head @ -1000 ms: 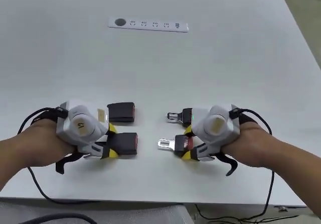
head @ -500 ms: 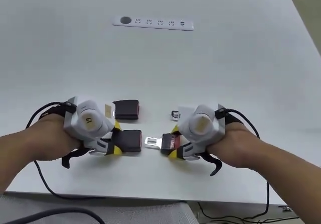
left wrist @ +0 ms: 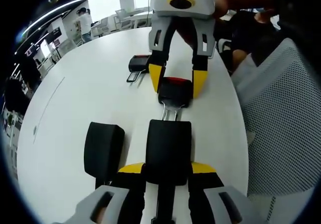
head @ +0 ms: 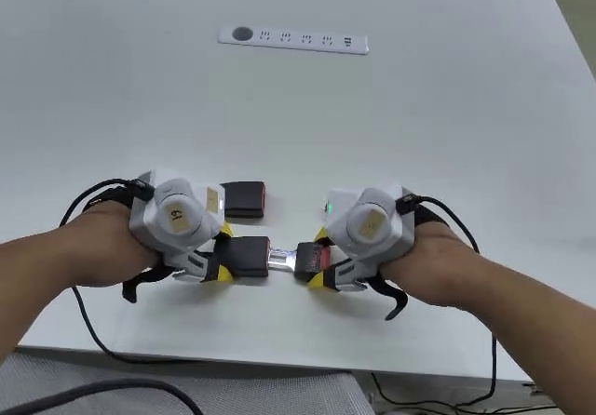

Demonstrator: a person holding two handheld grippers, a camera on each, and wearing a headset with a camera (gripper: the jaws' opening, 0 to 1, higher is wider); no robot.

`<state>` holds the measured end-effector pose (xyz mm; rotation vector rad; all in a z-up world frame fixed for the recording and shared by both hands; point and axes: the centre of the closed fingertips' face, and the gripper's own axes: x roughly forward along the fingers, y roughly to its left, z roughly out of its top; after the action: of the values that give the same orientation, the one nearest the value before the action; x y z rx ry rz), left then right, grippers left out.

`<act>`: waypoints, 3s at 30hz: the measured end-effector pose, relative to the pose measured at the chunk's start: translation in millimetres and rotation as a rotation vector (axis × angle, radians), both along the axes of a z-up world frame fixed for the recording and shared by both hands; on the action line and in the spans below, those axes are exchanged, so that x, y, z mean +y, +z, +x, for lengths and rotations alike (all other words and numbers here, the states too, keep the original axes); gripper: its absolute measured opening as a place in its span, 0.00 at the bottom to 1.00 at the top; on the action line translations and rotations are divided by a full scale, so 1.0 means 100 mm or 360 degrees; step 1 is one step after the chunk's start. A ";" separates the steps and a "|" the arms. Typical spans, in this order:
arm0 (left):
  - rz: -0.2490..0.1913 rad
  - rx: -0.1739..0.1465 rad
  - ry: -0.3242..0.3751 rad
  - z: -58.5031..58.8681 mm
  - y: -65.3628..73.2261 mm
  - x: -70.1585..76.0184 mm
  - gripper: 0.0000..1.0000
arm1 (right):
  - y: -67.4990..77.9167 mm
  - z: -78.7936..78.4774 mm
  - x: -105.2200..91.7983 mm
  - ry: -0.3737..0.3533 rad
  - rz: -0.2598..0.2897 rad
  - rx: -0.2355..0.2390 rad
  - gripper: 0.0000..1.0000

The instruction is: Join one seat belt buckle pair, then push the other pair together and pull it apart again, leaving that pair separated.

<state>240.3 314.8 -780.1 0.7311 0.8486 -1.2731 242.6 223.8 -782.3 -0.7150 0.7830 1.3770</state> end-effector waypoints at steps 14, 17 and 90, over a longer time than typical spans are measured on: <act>-0.0020 0.0003 -0.0037 0.02 0.00 -0.01 0.33 | 0.02 -0.02 0.09 0.0013 0.0069 0.0030 0.32; -0.0021 0.0002 -0.0048 0.03 -0.01 -0.01 0.33 | 0.01 -0.01 0.10 0.0004 0.0074 0.0023 0.31; -0.0097 -0.0001 -0.0096 0.04 -0.01 0.03 0.31 | 0.00 0.04 0.32 0.0035 0.0013 -0.0002 0.29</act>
<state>244.4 318.1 -781.0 0.7133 0.7888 -1.3467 246.7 255.4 -782.1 -0.7196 0.7701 1.3987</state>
